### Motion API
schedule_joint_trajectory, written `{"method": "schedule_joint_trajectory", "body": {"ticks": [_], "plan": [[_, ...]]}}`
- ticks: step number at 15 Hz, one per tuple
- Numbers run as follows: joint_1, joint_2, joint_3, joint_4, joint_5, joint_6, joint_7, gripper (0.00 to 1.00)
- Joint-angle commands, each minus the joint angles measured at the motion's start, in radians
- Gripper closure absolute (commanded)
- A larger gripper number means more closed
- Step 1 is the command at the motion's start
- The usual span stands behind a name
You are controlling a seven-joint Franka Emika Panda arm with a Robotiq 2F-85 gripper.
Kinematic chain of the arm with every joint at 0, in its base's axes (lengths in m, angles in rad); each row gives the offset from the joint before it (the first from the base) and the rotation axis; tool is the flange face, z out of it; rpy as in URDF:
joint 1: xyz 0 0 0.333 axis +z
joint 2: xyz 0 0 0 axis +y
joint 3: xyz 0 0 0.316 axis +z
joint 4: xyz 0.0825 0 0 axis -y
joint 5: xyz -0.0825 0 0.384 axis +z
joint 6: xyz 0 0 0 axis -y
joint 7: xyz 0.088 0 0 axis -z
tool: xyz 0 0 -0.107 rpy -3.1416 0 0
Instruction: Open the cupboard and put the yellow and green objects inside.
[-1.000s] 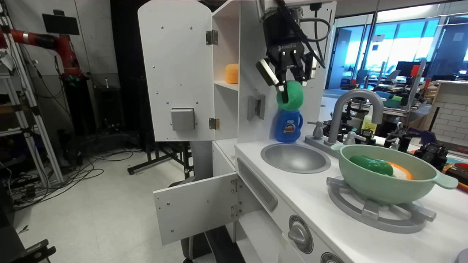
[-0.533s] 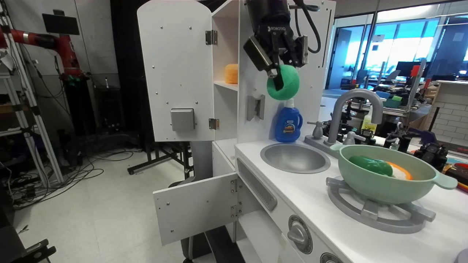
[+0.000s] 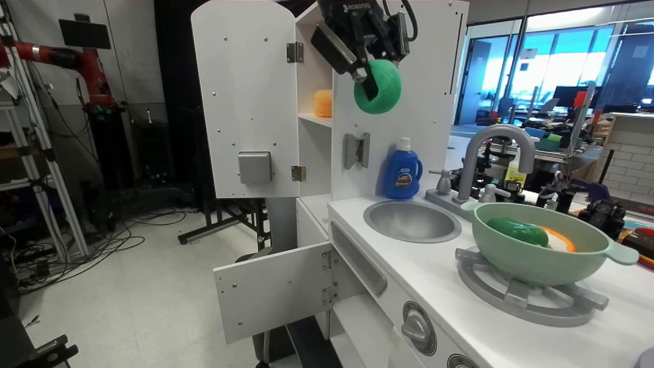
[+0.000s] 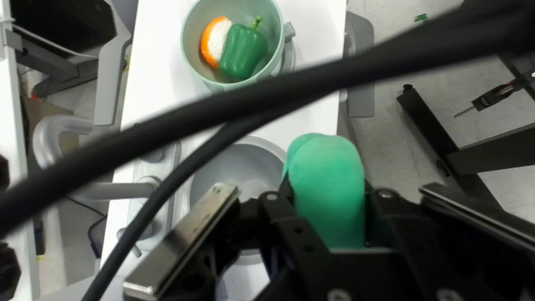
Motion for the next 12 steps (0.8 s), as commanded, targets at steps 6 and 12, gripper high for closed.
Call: {"method": "schedule_joint_trajectory", "body": {"ticks": [6, 12], "plan": [[0.025, -0.368, 0.115, -0.507, -0.029, 0.173, 0.017, 0.93], [0.092, -0.489, 0.199, -0.786, 0.008, 0.272, 0.247, 0.93]]}}
